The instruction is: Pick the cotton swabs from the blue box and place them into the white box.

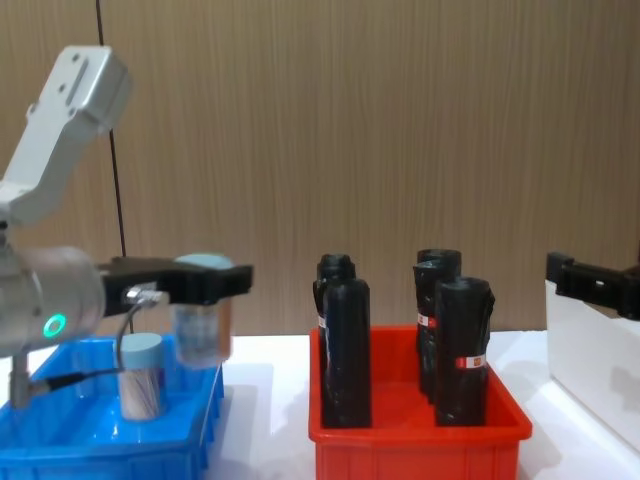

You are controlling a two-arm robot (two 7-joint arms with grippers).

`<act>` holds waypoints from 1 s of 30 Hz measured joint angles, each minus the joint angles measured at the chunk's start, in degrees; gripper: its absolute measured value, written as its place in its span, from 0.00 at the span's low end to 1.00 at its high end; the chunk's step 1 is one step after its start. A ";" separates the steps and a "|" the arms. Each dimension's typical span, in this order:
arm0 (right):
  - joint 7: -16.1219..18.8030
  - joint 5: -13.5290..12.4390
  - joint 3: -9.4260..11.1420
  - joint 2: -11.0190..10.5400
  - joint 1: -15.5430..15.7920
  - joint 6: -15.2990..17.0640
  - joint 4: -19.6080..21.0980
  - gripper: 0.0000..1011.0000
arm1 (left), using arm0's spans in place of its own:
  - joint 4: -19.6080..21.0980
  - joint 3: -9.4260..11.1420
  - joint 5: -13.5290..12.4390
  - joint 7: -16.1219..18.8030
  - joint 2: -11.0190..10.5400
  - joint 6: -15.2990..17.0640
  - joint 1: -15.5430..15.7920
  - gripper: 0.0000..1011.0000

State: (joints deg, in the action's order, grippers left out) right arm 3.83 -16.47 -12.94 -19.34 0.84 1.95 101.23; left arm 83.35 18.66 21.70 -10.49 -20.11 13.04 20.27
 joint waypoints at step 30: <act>0.00 0.00 0.00 0.00 0.00 0.00 0.00 0.99 | 0.97 2.86 2.60 -17.31 5.63 5.83 7.68 0.68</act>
State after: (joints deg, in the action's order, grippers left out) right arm 3.83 -16.47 -12.94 -19.33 0.84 1.95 101.23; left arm 84.32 21.53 24.30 -27.80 -14.47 18.87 27.95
